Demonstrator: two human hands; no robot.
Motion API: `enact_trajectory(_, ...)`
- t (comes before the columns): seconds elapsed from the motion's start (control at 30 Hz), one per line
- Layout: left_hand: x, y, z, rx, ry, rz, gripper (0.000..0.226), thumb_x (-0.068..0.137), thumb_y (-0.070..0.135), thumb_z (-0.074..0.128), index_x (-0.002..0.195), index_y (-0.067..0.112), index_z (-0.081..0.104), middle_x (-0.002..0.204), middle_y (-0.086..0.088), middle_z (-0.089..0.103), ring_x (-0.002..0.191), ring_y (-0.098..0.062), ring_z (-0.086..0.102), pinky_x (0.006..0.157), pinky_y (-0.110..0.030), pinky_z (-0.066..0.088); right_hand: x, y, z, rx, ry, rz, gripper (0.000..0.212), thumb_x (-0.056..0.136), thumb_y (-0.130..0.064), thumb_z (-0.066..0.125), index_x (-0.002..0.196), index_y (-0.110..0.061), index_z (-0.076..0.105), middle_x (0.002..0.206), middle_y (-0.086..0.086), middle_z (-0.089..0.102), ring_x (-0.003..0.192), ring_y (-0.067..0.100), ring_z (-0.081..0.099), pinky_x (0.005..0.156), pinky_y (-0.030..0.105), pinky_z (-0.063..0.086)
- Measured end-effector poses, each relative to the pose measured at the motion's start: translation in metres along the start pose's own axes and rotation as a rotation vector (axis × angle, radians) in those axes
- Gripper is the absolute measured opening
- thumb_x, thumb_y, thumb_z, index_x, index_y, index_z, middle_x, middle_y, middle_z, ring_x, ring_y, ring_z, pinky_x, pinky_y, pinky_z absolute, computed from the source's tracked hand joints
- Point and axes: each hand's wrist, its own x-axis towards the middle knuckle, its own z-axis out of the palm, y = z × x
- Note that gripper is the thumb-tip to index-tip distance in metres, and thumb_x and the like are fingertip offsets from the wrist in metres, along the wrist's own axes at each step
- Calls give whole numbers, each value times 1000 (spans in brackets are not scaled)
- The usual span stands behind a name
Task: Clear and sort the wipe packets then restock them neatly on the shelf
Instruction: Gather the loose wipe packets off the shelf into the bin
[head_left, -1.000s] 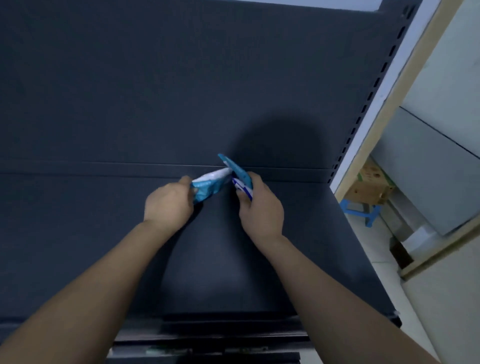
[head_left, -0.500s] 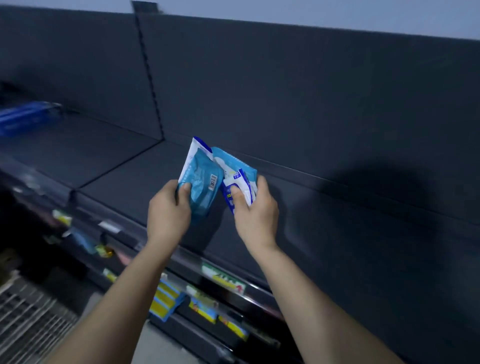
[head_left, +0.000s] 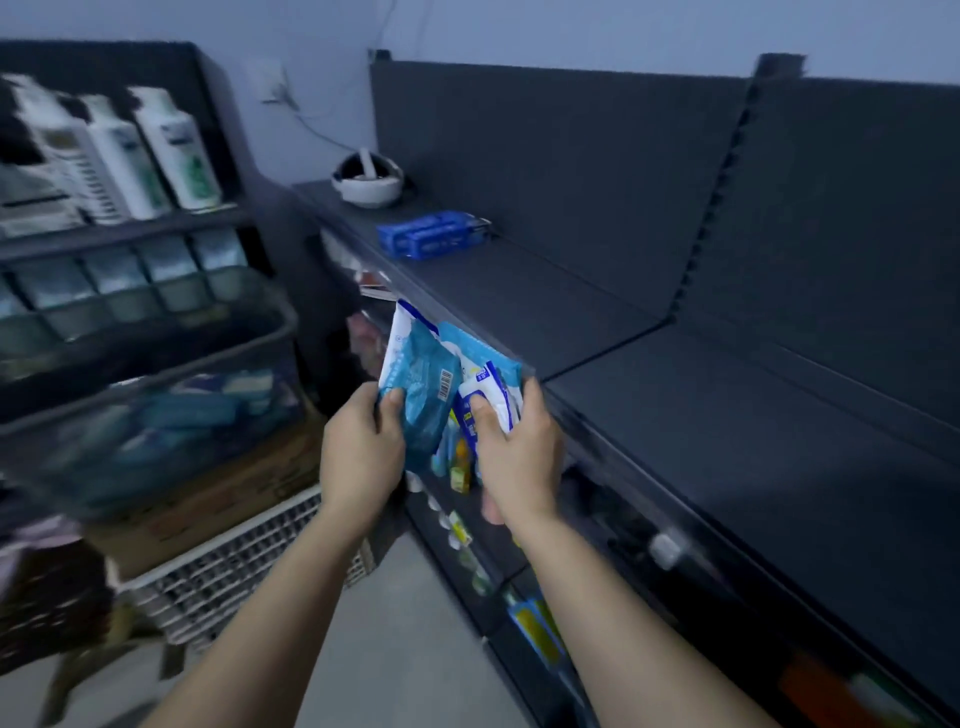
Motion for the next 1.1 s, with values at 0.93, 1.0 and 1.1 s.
enact_trajectory(0.93, 297, -238, -169, 516, 287, -330, 29, 99, 34, 42, 76, 16, 46, 67, 1, 52, 63, -22, 51, 51, -33, 33, 150, -126, 425, 6, -677, -259, 30, 91, -32, 61, 109, -15, 44, 106, 2, 67, 94, 25, 62, 67, 30, 39)
enact_trajectory(1.0, 311, -258, -179, 629, 217, -370, 29, 99, 36, 41, 79, 16, 49, 70, -1, 55, 67, -26, 53, 52, -33, 34, 156, -125, 450, -41, -746, -274, 32, 91, -32, 61, 109, -14, 42, 108, 4, 66, 95, 27, 62, 65, 29, 36)
enact_trajectory(1.1, 329, -293, -190, 752, 86, -444, 29, 99, 37, 40, 87, 15, 54, 79, -4, 59, 76, -29, 57, 58, -34, 39, 159, -121, 489, -129, -858, -287, 36, 90, -33, 61, 113, -14, 41, 112, 5, 64, 96, 28, 60, 65, 29, 34)
